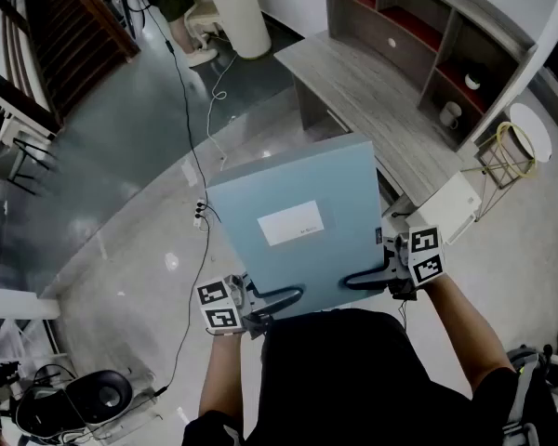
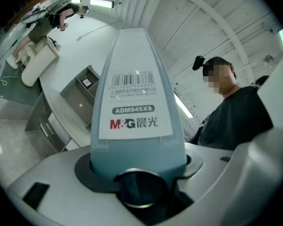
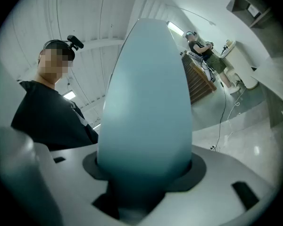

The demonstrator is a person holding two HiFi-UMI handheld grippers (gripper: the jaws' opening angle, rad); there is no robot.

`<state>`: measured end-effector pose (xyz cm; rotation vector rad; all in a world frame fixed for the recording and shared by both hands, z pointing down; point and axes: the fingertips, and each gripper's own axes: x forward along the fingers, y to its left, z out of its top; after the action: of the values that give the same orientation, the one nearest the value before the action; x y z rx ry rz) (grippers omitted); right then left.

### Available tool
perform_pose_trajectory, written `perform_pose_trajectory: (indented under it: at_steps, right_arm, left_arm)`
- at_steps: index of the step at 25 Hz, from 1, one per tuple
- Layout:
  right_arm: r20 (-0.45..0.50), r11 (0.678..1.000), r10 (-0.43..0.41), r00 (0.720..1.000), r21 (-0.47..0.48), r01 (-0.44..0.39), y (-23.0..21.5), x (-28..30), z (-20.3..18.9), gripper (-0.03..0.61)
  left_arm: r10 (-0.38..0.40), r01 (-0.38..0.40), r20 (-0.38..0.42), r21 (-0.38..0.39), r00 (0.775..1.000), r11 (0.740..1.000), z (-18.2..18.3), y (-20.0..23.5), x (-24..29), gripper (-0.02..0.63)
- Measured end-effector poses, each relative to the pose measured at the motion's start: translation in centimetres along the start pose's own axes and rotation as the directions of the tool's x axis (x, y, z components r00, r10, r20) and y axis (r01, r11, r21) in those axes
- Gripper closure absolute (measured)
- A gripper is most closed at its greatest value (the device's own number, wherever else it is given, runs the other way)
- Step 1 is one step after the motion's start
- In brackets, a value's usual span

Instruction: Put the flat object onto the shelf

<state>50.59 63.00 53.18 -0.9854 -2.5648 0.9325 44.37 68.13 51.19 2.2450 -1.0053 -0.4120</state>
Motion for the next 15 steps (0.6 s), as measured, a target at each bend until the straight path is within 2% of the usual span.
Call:
perform_pose_trajectory:
  at_steps: [3,8,15]
  right_arm:
    - [0.007,1.0,0.005,1.0,-0.007,-0.005,0.0,-0.3,-0.3,0.311]
    - [-0.002,0.999,0.038,0.999,0.037,-0.038,-0.2,-0.4,-0.1,0.305]
    - [-0.015,0.996,0.062,0.998,0.07,-0.061,-3.9,1.1,2.4,0.301]
  left_arm:
    - [0.007,-0.007,-0.002,0.007,1.0,1.0,-0.2,-0.1,0.3,0.316]
    - [0.029,-0.028,0.024,-0.033,0.999,0.999,-0.3,0.2,0.3,0.316]
    - [0.061,-0.059,0.049,-0.044,0.997,0.997,2.0,3.7,-0.7,0.316]
